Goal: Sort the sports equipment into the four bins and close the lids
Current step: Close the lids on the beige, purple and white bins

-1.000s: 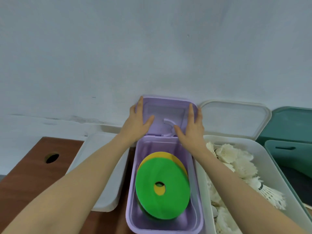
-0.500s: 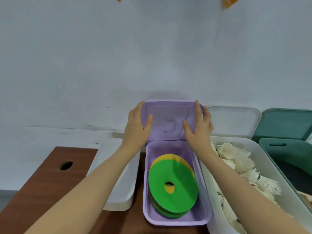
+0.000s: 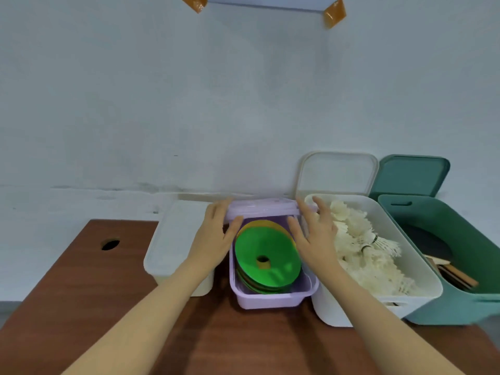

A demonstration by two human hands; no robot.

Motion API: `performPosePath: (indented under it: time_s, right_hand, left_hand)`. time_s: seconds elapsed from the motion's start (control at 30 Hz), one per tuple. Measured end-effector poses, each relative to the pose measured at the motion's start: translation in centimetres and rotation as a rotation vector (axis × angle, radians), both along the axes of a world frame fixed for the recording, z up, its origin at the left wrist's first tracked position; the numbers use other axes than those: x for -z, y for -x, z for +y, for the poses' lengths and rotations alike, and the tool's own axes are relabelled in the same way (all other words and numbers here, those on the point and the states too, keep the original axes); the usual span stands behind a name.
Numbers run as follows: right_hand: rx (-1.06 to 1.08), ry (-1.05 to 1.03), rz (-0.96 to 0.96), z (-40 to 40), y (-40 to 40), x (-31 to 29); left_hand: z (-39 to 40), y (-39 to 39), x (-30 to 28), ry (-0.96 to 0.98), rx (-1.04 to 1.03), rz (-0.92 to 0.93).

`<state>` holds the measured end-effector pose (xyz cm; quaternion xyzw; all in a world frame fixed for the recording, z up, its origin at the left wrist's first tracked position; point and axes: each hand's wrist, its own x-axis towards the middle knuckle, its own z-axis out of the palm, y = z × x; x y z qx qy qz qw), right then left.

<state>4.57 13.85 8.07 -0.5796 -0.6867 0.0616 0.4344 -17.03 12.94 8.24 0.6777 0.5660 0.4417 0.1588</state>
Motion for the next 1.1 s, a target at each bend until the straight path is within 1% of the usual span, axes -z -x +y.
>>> performPosePath:
  time_s: [0.13,0.3,0.47,0.53,0.67,0.77,0.9,1.03,1.1]
  right_hand:
    - [-0.035,0.067,-0.040,-2.9,-0.5,3.1]
    - [-0.012,0.094,-0.142,-5.3,-0.5,7.7]
    - [0.007,0.254,-0.225,-6.7,-1.2,11.9]
    - [-0.034,0.289,-0.235,-7.2,-1.6,12.9]
    - [-0.041,0.294,-0.231,-7.5,-2.0,13.1]
    - [-0.042,0.293,-0.287,-7.0,-2.0,12.8]
    - [-0.068,0.320,-0.410,-6.4,-2.4,13.2]
    - [-0.046,0.296,-0.423,-6.4,-1.9,13.7]
    - [-0.017,0.292,-0.423,-6.9,-1.4,14.1]
  left_hand:
    - [-2.3,0.0,3.8,0.155,0.111,0.131]
    - [-3.9,-0.3,7.3,0.239,0.141,0.189]
    - [-4.5,-1.2,9.5,0.257,0.155,0.439]
    - [-4.9,-1.4,10.4,0.245,0.185,0.548]
    - [-5.1,-1.4,11.8,0.160,0.154,0.612]
    - [-5.1,-1.8,11.6,0.146,0.148,0.675]
    - [-4.9,-1.9,11.8,0.139,0.138,0.704]
    - [-5.0,-1.3,12.0,0.126,0.133,0.713]
    - [-4.9,-1.1,11.9,0.091,0.123,0.763]
